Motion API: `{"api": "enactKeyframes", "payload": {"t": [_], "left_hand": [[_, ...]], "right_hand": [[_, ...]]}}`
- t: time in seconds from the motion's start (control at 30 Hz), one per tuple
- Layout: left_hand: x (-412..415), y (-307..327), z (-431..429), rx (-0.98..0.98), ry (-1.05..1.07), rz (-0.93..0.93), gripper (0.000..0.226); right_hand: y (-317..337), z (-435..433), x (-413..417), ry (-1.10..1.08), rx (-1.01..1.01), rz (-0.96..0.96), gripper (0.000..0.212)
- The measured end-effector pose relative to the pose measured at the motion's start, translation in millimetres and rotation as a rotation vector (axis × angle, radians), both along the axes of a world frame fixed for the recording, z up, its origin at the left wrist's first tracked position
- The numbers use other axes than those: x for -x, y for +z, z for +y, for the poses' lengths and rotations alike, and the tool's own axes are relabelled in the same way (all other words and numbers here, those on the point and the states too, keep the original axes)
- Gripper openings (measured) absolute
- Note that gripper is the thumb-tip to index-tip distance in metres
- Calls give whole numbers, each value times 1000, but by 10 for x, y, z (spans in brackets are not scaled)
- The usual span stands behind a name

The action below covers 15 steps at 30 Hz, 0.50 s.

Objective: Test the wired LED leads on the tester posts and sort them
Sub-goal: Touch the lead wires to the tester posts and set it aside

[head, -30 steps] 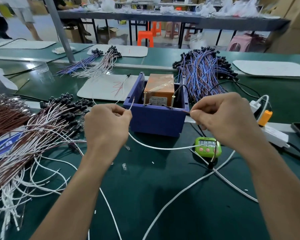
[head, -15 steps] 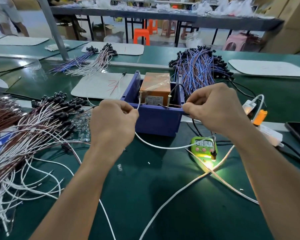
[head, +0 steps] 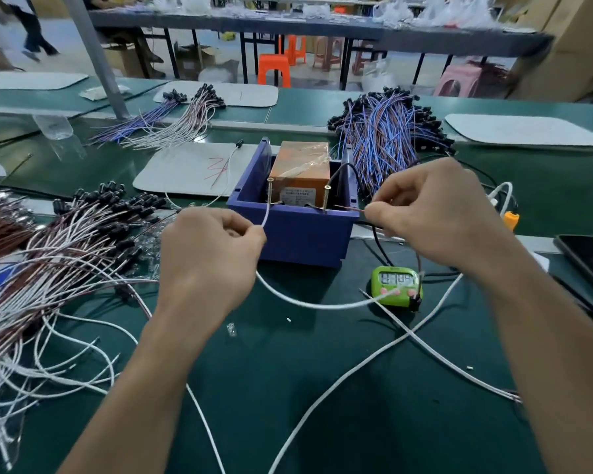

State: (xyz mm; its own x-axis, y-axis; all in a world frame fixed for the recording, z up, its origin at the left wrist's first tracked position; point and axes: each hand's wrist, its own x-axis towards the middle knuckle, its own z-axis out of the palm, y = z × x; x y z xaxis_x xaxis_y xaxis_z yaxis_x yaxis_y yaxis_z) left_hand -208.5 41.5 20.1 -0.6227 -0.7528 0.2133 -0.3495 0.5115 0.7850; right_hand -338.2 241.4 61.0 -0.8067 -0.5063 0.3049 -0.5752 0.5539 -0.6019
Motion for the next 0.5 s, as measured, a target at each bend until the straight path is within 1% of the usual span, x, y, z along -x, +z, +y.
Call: {"api": "enactKeyframes", "payload": {"t": [0.03, 0.13, 0.2, 0.3, 0.33, 0.4, 0.47, 0.5], "left_hand": [[-51, 37, 26, -75, -69, 25, 17], [-122, 210, 177, -428, -346, 175, 21], [-114, 362, 321, -580, -499, 241, 19], [-57, 553, 574, -693, -724, 285, 16], [-12, 595, 672, -713, -779, 307, 16], [118, 666, 889, -740, -838, 354, 16], [282, 712, 1086, -754, -836, 390, 17], [365, 720, 1157, -749, -815, 402, 17]], "right_hand": [[36, 66, -28, 24, 4, -42, 15], [124, 257, -133, 147, 59, -244, 14], [175, 404, -218, 234, 187, -428, 17], [206, 651, -389, 393, 499, -883, 10], [187, 735, -447, 438, 548, -979, 14], [120, 906, -560, 519, 539, -1083, 24], [80, 1105, -650, 602, 531, -1163, 33], [92, 1216, -679, 619, 526, -1181, 32]]}}
